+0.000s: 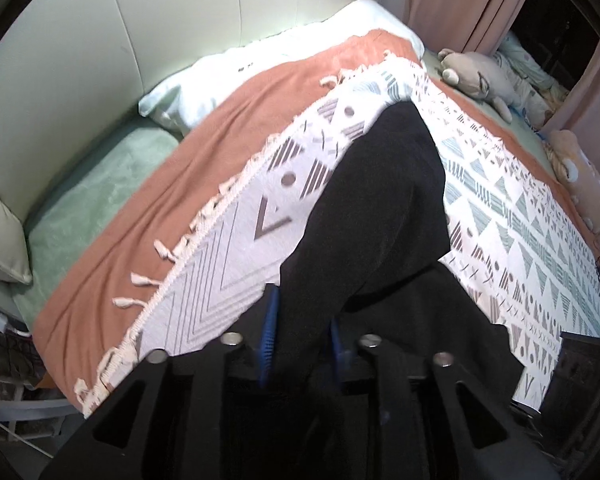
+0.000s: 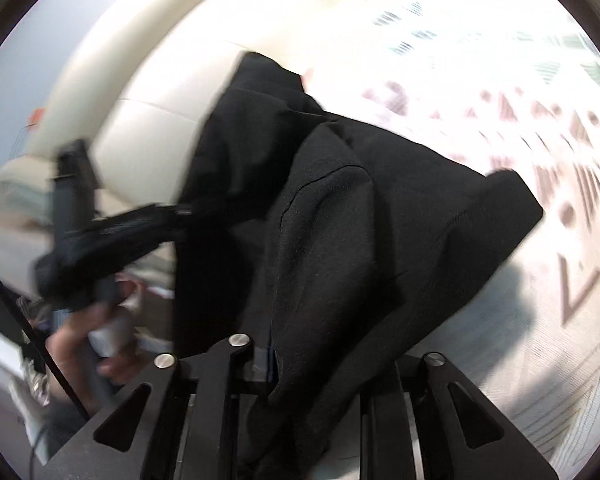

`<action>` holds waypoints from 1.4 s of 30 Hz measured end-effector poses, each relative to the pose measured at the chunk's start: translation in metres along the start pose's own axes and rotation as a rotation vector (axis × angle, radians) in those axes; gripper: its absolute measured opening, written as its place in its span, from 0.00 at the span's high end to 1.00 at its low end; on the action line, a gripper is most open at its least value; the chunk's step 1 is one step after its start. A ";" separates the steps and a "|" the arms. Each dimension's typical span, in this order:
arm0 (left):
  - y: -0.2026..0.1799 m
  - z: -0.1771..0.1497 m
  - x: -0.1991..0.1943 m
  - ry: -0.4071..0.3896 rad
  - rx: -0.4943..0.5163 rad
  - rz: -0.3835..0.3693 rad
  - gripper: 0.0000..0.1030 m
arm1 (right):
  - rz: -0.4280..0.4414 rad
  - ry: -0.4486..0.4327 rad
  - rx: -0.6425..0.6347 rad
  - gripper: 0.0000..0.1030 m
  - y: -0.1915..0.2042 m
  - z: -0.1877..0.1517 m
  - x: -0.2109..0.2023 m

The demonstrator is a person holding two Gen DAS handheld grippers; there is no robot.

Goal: Fold large clothes
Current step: 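Lower the folded jacket onto the bed corner by the headboard with both tools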

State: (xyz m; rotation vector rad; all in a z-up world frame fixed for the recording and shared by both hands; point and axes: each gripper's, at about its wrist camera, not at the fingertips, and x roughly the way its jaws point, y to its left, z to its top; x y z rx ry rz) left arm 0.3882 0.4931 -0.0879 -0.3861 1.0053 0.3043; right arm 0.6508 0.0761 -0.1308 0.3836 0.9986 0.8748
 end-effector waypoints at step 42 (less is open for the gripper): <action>0.117 -0.206 -0.015 -0.130 -0.547 -0.132 0.18 | -0.146 0.128 -0.037 0.44 -0.018 -0.037 0.002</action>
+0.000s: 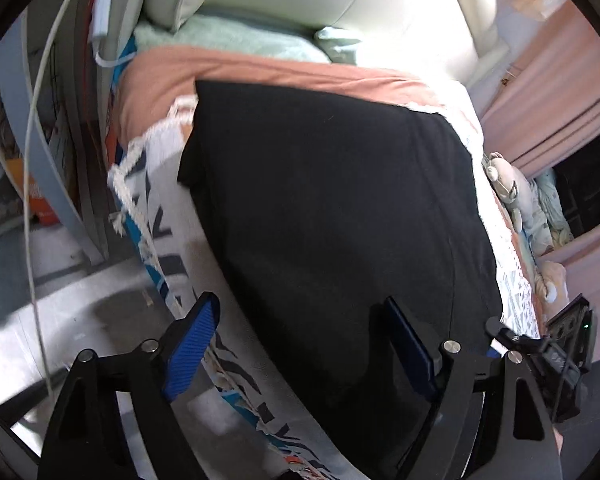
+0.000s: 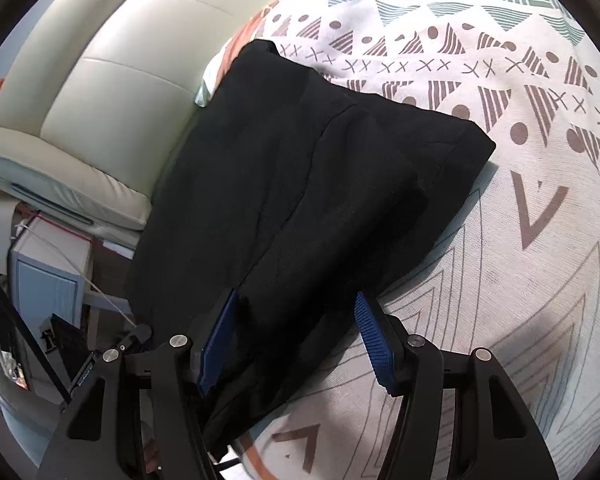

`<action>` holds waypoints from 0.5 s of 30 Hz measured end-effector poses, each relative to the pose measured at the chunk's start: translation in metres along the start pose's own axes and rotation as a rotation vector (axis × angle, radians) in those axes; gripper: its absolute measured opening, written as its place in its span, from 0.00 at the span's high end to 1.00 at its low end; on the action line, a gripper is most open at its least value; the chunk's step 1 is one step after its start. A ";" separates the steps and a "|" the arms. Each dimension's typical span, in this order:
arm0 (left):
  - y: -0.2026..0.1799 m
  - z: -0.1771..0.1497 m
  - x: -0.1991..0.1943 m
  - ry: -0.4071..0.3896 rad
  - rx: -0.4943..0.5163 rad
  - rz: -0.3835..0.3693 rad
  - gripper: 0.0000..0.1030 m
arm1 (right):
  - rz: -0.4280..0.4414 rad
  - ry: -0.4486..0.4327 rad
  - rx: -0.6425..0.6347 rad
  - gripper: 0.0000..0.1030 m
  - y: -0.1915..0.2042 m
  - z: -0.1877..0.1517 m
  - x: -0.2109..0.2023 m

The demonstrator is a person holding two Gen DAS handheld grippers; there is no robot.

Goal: Fold large clothes
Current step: 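Lower the folded jacket onto the bed corner by the headboard with both tools, then open both tools and pull them back from the placed jacket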

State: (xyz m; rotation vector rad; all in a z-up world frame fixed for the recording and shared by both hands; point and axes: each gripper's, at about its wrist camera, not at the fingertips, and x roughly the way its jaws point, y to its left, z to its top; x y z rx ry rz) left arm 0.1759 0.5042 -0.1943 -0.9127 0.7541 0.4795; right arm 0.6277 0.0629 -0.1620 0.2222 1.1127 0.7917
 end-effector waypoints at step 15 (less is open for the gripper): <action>-0.026 -0.032 -0.029 -0.010 0.113 -0.005 0.18 | -0.198 -0.006 -0.122 0.43 0.024 -0.015 -0.022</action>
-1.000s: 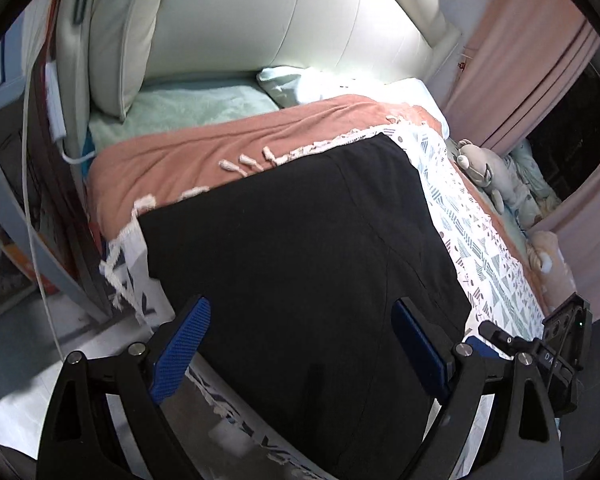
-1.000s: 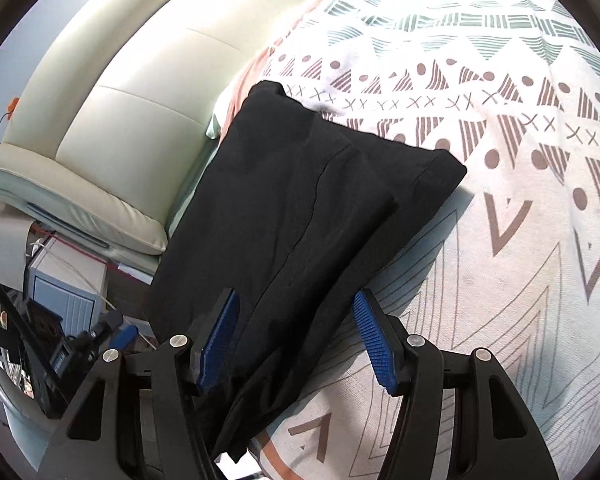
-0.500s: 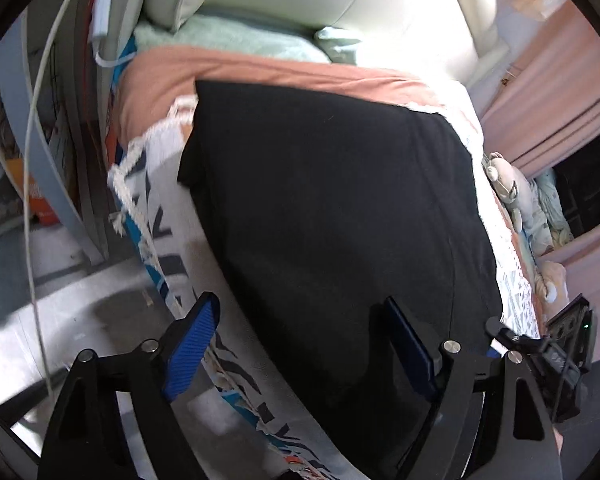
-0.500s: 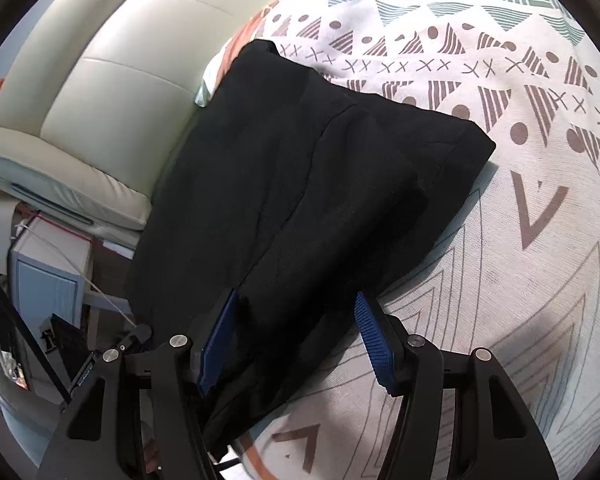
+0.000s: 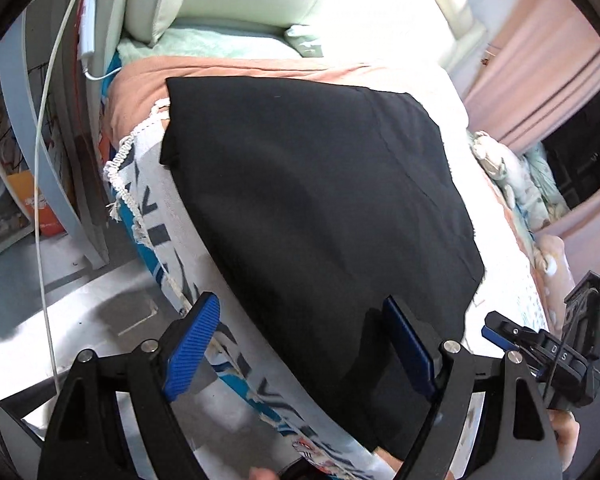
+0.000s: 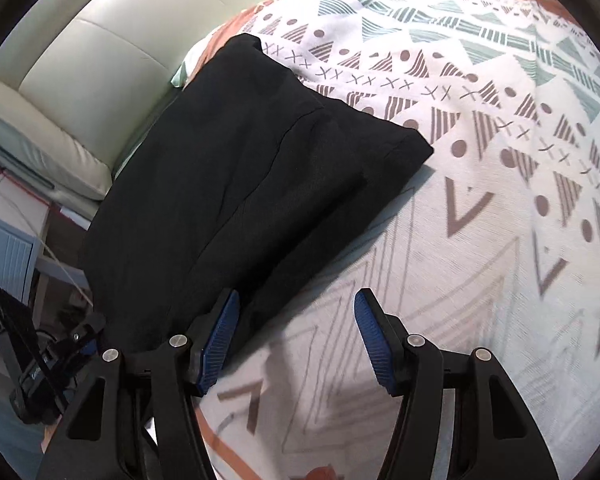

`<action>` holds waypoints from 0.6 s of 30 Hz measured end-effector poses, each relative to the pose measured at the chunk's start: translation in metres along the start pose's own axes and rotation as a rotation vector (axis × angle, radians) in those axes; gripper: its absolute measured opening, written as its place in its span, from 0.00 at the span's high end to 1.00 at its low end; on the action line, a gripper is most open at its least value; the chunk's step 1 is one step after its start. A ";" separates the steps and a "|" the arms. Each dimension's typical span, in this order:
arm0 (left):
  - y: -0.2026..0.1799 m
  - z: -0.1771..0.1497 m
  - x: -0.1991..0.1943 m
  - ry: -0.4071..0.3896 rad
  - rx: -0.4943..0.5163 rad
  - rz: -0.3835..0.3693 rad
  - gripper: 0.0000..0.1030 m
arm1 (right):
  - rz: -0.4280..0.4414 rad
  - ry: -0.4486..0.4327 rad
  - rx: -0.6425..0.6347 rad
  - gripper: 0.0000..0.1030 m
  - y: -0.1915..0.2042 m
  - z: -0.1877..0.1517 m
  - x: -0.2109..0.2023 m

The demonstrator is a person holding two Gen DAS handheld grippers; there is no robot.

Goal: Fold large clothes
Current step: 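Open both tools and pull them back from the placed jacket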

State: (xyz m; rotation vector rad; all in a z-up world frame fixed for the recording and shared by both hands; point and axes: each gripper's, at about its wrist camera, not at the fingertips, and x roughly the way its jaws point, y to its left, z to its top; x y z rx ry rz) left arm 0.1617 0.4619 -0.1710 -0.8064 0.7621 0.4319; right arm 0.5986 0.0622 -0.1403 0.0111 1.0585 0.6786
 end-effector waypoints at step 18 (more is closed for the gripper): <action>-0.080 -0.036 -0.081 -0.128 0.212 -0.034 0.00 | -0.128 -0.263 -0.060 0.00 -0.018 -0.054 -0.134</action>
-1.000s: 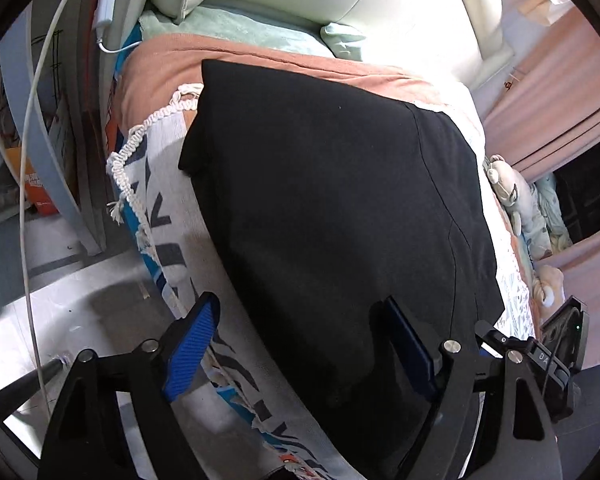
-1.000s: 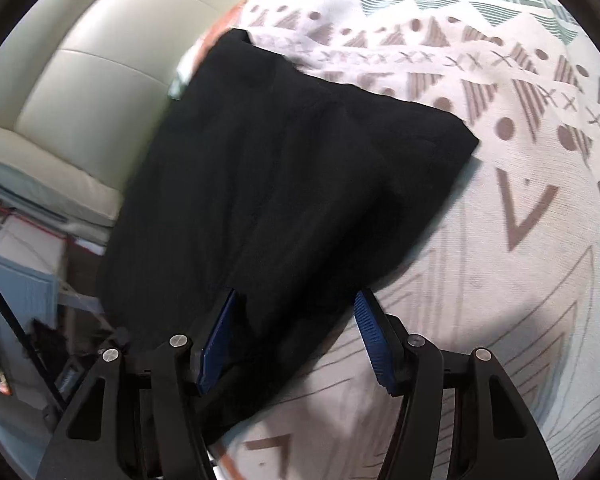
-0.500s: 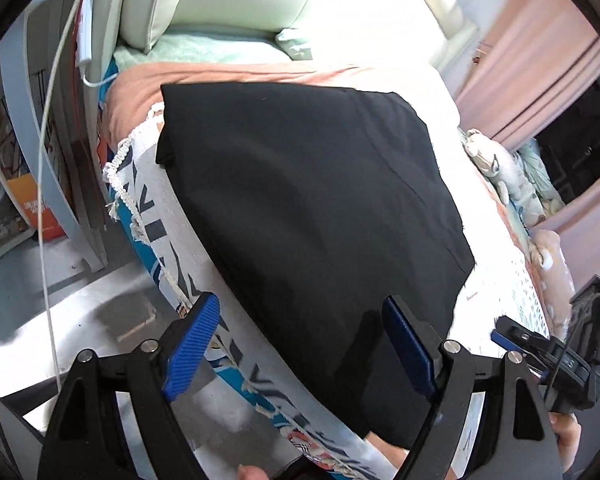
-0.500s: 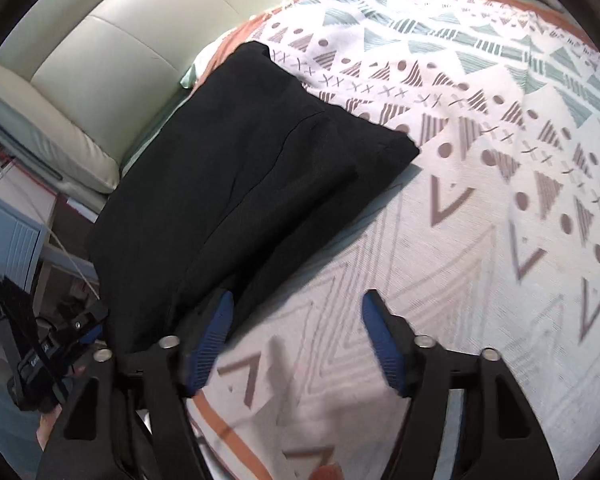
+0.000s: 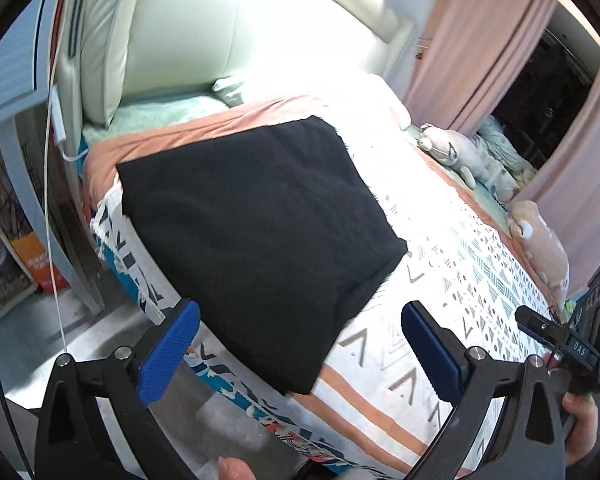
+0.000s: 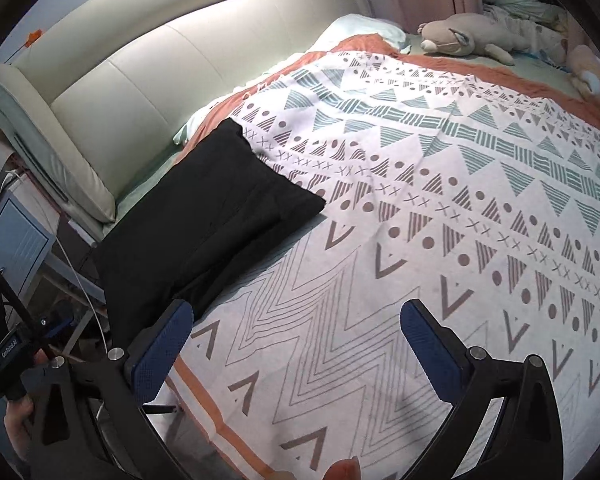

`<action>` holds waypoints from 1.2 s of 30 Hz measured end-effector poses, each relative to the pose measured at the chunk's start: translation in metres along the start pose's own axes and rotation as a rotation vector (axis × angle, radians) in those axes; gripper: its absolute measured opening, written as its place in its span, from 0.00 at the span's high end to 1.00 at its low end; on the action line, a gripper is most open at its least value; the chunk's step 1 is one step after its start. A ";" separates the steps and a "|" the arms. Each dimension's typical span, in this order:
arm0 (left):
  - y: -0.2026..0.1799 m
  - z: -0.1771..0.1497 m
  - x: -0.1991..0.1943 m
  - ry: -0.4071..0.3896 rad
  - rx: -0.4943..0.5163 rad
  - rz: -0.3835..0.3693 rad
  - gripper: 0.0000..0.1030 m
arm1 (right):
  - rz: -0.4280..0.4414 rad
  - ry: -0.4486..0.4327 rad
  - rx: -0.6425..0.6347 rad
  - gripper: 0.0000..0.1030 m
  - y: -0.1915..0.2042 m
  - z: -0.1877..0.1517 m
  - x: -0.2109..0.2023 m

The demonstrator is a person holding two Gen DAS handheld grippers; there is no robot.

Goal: Fold large clothes

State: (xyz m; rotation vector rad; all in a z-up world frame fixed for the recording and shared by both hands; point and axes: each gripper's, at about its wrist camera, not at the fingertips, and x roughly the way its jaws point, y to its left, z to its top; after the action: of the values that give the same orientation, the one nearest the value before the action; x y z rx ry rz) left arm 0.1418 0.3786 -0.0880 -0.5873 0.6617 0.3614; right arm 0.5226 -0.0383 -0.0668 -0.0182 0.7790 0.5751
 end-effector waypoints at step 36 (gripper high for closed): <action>-0.175 -0.097 -0.133 -0.100 0.309 -0.119 0.00 | -0.149 -0.224 0.074 0.00 -0.107 -0.146 -0.277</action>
State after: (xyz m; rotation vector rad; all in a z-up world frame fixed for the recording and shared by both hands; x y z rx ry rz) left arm 0.0840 0.1652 0.0071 -0.3096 0.5699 0.1710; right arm 0.3224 -0.2952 -0.0072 0.0556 0.5754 0.3987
